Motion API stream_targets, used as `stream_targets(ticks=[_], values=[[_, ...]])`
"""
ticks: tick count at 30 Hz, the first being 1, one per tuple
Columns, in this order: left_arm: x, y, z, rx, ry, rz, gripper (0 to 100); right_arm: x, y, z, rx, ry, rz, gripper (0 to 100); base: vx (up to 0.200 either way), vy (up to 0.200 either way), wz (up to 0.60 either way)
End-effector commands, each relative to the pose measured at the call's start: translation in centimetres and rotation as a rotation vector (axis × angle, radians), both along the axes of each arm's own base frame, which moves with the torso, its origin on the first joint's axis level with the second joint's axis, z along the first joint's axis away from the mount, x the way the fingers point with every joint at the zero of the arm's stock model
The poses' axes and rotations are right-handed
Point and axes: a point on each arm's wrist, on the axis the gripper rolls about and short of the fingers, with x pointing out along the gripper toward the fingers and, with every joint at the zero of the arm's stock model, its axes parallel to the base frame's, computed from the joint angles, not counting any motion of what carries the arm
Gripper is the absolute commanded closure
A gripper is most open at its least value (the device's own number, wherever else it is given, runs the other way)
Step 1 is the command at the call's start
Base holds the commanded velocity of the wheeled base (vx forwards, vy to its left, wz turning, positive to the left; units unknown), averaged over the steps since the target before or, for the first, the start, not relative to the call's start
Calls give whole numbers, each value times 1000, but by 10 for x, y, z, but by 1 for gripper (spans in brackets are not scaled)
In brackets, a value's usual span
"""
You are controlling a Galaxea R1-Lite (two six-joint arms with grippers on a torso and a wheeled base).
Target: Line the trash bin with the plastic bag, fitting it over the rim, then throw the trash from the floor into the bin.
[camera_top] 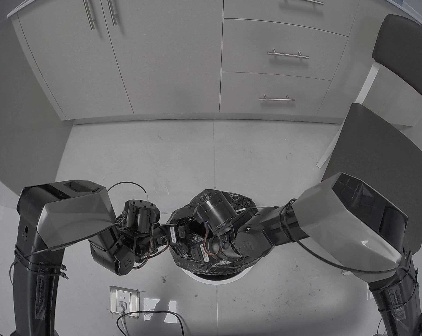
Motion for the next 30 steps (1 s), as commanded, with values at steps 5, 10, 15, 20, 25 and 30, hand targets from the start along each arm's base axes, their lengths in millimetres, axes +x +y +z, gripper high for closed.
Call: stream_targets(ticks=[5, 10, 15, 20, 25, 30], values=[[1, 1, -1, 1, 1, 3, 0, -22, 11, -4, -13, 62, 71, 0, 0, 0, 0], [2, 4, -5, -1, -3, 12, 0, -28, 13, -7, -14, 93, 92, 0, 0, 0, 0], [2, 6, -9, -2, -4, 17, 0, -40, 21, -9, -9, 116, 96, 0, 0, 0, 0], [2, 5, -8, -3, -9, 15, 0, -52, 22, -14, -17, 150, 117, 0, 0, 0, 0], [3, 6, -8, -3, -9, 17, 0, -67, 22, -19, -34, 183, 120, 0, 0, 0, 0], [4, 6, -8, -5, -11, 19, 0, -80, 24, -19, -34, 206, 138, 0, 0, 0, 0]])
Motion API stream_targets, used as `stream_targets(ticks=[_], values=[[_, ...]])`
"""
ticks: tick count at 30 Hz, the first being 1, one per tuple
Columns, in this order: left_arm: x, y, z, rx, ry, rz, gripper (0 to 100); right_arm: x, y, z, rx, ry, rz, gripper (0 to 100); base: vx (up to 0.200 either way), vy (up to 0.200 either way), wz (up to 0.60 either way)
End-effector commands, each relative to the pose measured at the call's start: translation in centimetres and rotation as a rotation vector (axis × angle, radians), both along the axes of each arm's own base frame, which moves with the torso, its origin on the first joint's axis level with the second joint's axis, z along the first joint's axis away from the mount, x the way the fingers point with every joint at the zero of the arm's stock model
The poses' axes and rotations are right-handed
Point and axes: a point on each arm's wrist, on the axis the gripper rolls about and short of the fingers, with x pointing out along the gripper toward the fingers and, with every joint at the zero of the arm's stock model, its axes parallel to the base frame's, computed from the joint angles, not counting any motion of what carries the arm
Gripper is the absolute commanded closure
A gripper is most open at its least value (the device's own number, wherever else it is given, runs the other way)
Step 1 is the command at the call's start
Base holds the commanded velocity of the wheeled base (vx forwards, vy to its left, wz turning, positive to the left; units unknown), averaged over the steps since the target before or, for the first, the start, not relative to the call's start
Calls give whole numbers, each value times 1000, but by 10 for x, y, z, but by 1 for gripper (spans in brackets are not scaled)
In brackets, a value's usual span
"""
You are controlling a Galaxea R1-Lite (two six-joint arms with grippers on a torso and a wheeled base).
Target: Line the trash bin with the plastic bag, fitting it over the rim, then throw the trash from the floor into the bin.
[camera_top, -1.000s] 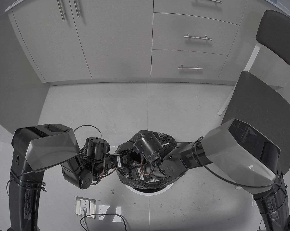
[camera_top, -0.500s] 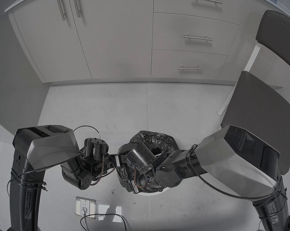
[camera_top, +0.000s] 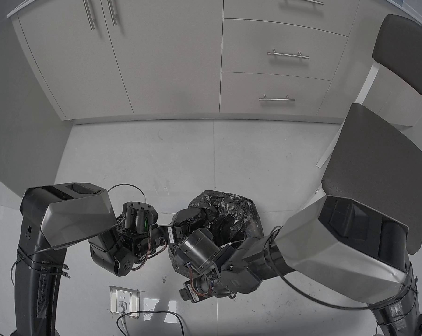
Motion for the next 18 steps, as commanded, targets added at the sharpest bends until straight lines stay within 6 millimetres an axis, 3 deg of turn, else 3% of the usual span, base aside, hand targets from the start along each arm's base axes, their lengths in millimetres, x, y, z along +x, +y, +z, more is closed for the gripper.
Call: stream_targets(ticks=[1, 18], values=[[0, 0, 0, -1, -1, 1, 0, -12, 3, 3, 4, 15, 22, 0, 0, 0, 0], [1, 0, -4, 1, 5, 2, 0, -34, 6, -14, -42, 52, 62, 0, 0, 0, 0]])
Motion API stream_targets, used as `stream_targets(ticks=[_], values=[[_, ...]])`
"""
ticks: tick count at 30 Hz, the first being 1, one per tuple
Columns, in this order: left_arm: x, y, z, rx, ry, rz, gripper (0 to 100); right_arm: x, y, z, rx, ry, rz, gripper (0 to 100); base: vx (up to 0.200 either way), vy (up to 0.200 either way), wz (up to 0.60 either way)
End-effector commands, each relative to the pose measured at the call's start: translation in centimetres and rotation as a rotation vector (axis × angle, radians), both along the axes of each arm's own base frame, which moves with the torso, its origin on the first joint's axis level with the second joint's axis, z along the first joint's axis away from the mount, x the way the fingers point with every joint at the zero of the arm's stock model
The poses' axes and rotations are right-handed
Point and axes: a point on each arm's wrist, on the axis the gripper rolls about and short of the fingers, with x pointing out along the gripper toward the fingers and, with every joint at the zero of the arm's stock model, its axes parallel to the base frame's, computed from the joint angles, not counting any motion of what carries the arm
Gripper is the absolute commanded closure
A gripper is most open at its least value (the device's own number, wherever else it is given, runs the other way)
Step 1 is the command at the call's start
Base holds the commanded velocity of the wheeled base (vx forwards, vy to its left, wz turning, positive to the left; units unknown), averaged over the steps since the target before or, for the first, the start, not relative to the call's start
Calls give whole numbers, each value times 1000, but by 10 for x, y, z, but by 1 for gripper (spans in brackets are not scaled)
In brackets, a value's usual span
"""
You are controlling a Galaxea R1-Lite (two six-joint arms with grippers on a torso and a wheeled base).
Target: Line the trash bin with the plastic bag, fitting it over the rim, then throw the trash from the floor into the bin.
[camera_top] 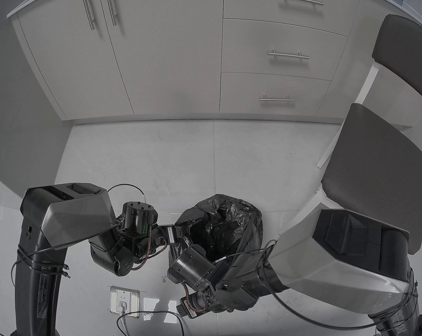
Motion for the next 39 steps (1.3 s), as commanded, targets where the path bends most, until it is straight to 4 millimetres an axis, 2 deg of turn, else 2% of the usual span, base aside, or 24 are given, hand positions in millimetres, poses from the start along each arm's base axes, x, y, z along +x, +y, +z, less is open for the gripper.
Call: stream_targets(ticks=[1, 13, 17, 22, 26, 30, 31, 33, 34, 39], values=[[0, 0, -4, 2, 6, 1, 0, -7, 0, -7, -24, 14, 11, 0, 0, 0, 0], [1, 1, -3, 2, 3, 5, 0, -32, 3, -14, -46, 13, 61, 0, 0, 0, 0], [2, 2, -4, 2, 5, 8, 0, -30, 3, -12, -35, 1, 48, 0, 0, 0, 0], [1, 2, -6, 5, 10, 7, 0, -27, 2, -5, -10, 5, 4, 0, 0, 0, 0], [1, 2, -4, 6, 7, 9, 0, -25, -1, 16, 39, -9, -28, 0, 0, 0, 0], [0, 2, -3, 6, 7, 7, 0, -7, -11, 42, 98, -55, -117, 0, 0, 0, 0], [0, 2, -3, 6, 8, 7, 0, 6, -19, 49, 102, -86, -163, 0, 0, 0, 0], [-1, 2, -3, 6, 8, 6, 0, 13, -23, 52, 104, -102, -185, 0, 0, 0, 0], [-1, 2, -3, 6, 8, 6, 0, 34, -34, 60, 109, -141, -245, 0, 0, 0, 0], [-3, -4, -3, 7, 8, -8, 0, 78, -63, 65, 74, -231, -379, 0, 0, 0, 0]])
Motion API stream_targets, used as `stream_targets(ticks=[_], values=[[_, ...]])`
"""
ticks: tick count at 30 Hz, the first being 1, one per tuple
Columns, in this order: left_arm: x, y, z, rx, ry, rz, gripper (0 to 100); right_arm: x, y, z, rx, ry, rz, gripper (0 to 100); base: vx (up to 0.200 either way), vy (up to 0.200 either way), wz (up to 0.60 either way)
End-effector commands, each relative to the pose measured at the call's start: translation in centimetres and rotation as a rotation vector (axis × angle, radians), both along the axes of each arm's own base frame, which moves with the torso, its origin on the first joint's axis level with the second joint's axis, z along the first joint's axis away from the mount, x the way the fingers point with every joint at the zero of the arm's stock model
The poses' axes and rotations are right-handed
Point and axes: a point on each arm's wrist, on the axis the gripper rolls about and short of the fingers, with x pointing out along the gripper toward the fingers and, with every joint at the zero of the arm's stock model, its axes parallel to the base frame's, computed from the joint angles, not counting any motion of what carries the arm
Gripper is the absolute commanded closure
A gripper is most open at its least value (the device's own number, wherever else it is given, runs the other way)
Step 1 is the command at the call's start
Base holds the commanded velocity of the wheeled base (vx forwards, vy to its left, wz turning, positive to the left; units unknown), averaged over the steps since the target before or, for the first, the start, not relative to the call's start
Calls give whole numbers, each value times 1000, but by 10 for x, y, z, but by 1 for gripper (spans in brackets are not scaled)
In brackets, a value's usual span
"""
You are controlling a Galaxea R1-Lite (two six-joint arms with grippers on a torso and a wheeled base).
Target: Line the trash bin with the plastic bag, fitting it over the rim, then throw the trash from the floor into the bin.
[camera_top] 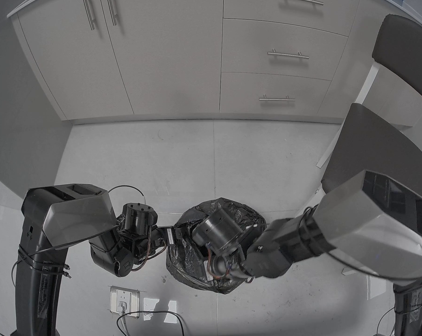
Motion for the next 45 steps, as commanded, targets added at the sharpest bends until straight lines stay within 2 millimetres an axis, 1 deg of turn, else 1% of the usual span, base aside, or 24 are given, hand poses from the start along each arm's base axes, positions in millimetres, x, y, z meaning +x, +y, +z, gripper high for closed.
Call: stream_targets(ticks=[1, 2, 3, 5, 6, 7, 8, 10, 12, 13, 16, 18, 19, 20, 21, 25, 33, 40, 45], values=[[-2, -5, 1, 0, -2, -13, 0, 42, -28, 18, 2, -86, -129, 0, 0, 0, 0], [-4, -8, 1, 0, -2, -20, 0, 54, -38, 17, -9, -96, -158, 0, 0, 0, 0], [-5, -11, 4, -1, -6, -27, 0, 60, -44, 14, -18, -95, -181, 0, 0, 0, 0], [-7, -12, 6, -1, -10, -32, 0, 63, -47, 12, -21, -92, -190, 0, 0, 0, 0], [-7, -14, 10, -6, -18, -36, 0, 71, -54, 6, -28, -84, -215, 0, 0, 0, 0], [-7, -14, 10, -6, -18, -36, 0, 71, -54, 6, -28, -84, -215, 0, 0, 0, 0], [-8, -16, 11, -6, -21, -43, 0, 78, -60, -2, -41, -74, -236, 0, 0, 0, 0], [-8, -16, 11, -6, -21, -43, 0, 80, -62, -6, -45, -69, -244, 0, 0, 0, 0], [-8, -16, 9, -3, -17, -45, 0, 86, -64, -16, -39, -75, -253, 0, 0, 0, 0], [-8, -16, 9, -3, -17, -45, 0, 86, -64, -16, -39, -75, -253, 0, 0, 0, 0], [-7, -16, 6, -1, -13, -44, 0, 92, -63, -30, -32, -81, -258, 0, 0, 0, 0], [-7, -16, 6, -2, -13, -45, 0, 94, -62, -37, -33, -82, -260, 0, 0, 0, 0], [-7, -16, 6, -2, -13, -45, 0, 94, -62, -37, -33, -82, -260, 0, 0, 0, 0], [-7, -16, 6, -1, -13, -44, 0, 99, -63, -42, -34, -81, -268, 0, 0, 0, 0], [-7, -16, 6, -1, -13, -44, 0, 99, -63, -42, -34, -81, -268, 0, 0, 0, 0], [-7, -16, 6, 0, -13, -46, 0, 110, -70, -42, -24, -91, -298, 0, 0, 0, 0], [-7, -16, 4, 1, -10, -46, 0, 117, -77, -40, -17, -98, -320, 0, 0, 0, 0], [-6, -17, 6, 0, -16, -47, 0, 127, -82, -29, 14, -127, -351, 0, 0, 0, 0], [-7, -17, 11, -6, -24, -45, 0, 130, -86, -26, -9, -162, -392, 0, 0, 0, 0]])
